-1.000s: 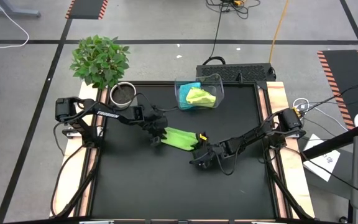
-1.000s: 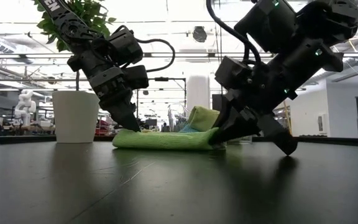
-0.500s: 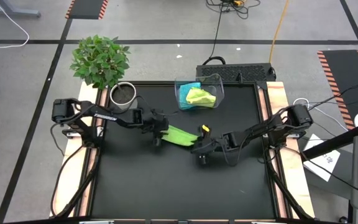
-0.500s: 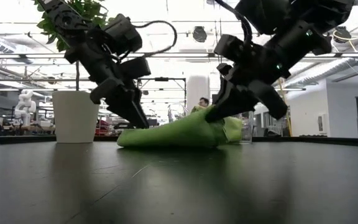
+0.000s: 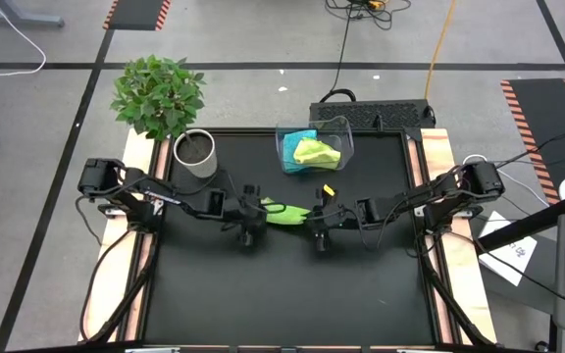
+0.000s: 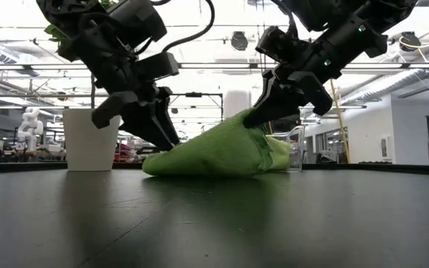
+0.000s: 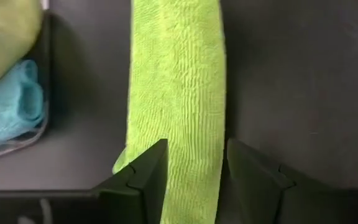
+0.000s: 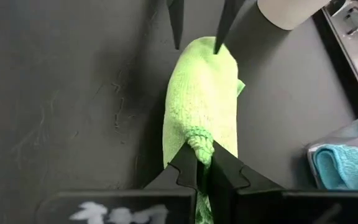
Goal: Fold microfiber towels
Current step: Put the green microfiber cloth into the transparent bin
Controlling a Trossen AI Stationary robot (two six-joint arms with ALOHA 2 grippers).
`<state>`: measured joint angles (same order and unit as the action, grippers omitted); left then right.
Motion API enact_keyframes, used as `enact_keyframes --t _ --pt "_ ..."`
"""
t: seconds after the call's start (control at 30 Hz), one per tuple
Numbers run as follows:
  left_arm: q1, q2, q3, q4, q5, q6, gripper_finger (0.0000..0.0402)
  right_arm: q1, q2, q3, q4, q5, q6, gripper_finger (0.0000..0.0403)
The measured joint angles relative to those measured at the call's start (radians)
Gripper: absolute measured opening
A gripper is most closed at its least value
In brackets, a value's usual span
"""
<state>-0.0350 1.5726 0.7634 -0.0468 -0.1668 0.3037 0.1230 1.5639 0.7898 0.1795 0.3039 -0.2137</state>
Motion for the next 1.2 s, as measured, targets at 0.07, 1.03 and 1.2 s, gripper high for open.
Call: enact_keyframes --t 0.07,1.03,1.2 --pt "-0.013 0.0 0.004 -0.006 -0.044 -0.017 0.0179 -0.003 0.0 0.0 -0.001 -0.007 0.008 0.0002" --pt "0.027 0.185 0.016 0.105 -0.016 -0.083 0.0255 -0.004 0.0 0.0 0.032 -0.047 0.024 0.0004" --pt "0.038 0.193 0.017 0.117 -0.016 -0.04 0.0238 -0.004 0.0 0.0 0.024 -0.064 0.026 0.0004"
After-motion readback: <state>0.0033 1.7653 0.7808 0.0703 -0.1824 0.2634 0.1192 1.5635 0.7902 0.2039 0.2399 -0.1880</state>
